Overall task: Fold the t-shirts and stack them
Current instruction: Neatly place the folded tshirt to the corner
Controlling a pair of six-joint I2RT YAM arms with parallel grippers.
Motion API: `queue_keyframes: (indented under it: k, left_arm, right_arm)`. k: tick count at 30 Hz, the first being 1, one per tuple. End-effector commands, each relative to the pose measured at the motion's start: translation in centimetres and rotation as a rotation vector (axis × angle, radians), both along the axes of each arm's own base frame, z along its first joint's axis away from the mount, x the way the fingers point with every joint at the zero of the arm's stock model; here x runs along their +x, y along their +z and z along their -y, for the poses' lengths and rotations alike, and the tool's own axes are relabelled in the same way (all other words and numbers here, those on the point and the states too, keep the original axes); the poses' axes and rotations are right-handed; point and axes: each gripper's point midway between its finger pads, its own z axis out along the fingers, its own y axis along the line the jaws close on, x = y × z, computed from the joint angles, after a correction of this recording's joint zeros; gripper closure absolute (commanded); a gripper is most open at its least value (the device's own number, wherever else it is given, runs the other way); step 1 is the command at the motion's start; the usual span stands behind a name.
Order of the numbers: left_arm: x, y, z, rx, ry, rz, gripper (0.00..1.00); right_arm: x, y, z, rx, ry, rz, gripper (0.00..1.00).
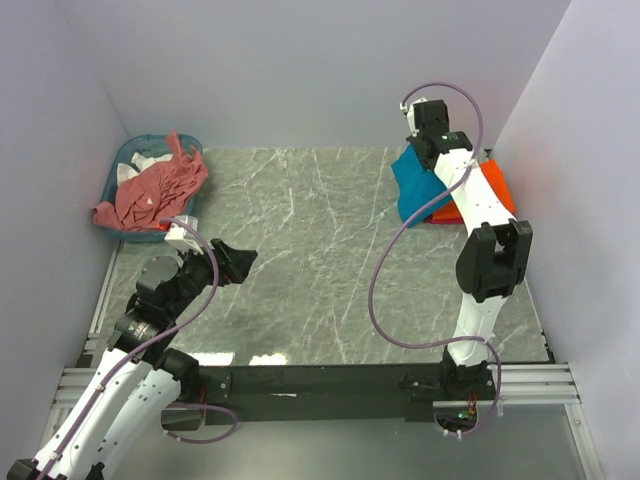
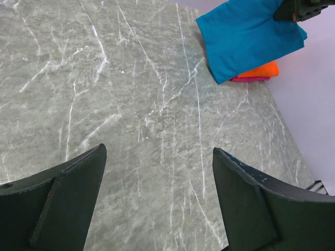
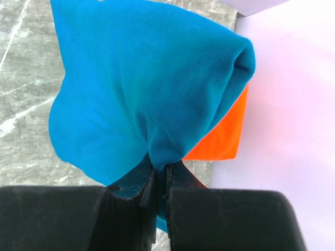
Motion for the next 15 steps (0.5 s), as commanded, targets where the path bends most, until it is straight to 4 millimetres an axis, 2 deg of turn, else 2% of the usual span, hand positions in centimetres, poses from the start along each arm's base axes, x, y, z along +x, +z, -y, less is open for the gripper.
queue_keyframes:
  k: [1, 15]
  left_arm:
    - [0.1, 1.0, 0.3, -0.01, -0.018, 0.035, 0.12]
    - [0.1, 1.0, 0.3, -0.012, -0.018, 0.037, 0.12]
  right_arm:
    - [0.1, 6.4, 1.3, -0.006, -0.023, 0.161, 1.0]
    - [-0.3, 7.6, 2.6, -0.02, -0.03, 0.167, 1.0]
